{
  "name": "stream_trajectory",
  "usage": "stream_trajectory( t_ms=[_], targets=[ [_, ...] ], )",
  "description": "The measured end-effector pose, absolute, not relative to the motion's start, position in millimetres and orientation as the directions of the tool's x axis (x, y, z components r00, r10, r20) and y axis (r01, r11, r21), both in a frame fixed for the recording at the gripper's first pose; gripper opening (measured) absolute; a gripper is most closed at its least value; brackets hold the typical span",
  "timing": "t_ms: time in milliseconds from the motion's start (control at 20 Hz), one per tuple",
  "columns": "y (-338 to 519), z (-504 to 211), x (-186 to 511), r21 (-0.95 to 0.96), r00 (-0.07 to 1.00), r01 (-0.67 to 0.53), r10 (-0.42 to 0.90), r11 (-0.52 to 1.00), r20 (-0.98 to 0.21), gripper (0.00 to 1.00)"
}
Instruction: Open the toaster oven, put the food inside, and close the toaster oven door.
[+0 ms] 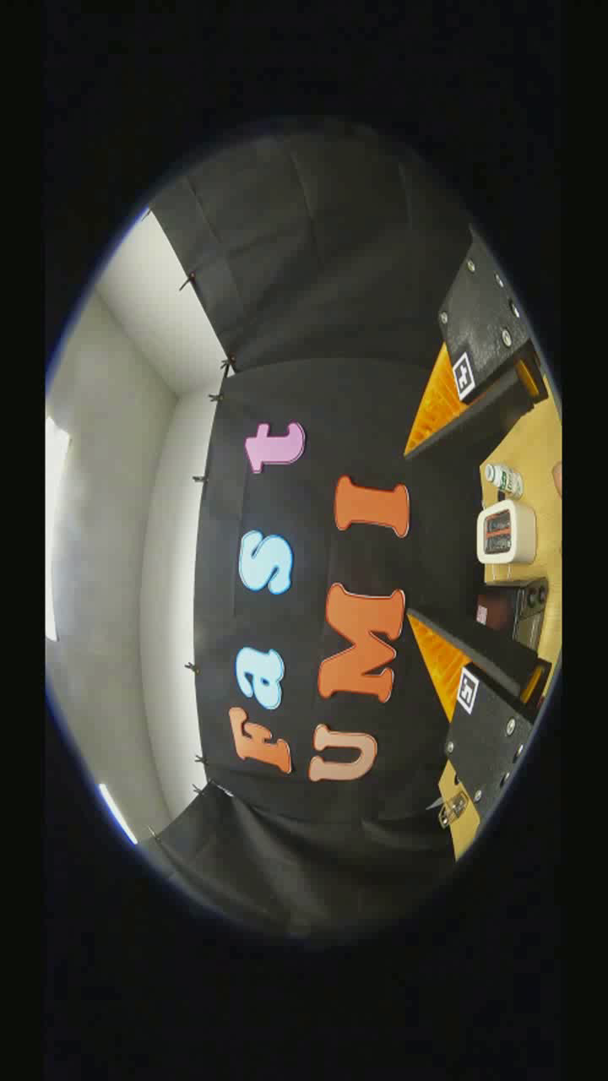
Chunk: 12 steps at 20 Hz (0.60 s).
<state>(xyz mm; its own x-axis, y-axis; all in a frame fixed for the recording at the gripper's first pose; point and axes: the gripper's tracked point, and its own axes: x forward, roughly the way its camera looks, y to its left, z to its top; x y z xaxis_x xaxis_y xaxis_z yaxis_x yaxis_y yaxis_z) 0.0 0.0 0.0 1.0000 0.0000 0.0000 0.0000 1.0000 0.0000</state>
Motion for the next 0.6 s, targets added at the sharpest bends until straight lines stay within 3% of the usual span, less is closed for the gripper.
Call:
stream_trajectory(
  t_ms=[600],
  targets=[
    [22.3, -22.2, 6.9, -0.013, 0.998, -0.057, 0.056, 0.998, -0.032, 0.99]
  ],
)
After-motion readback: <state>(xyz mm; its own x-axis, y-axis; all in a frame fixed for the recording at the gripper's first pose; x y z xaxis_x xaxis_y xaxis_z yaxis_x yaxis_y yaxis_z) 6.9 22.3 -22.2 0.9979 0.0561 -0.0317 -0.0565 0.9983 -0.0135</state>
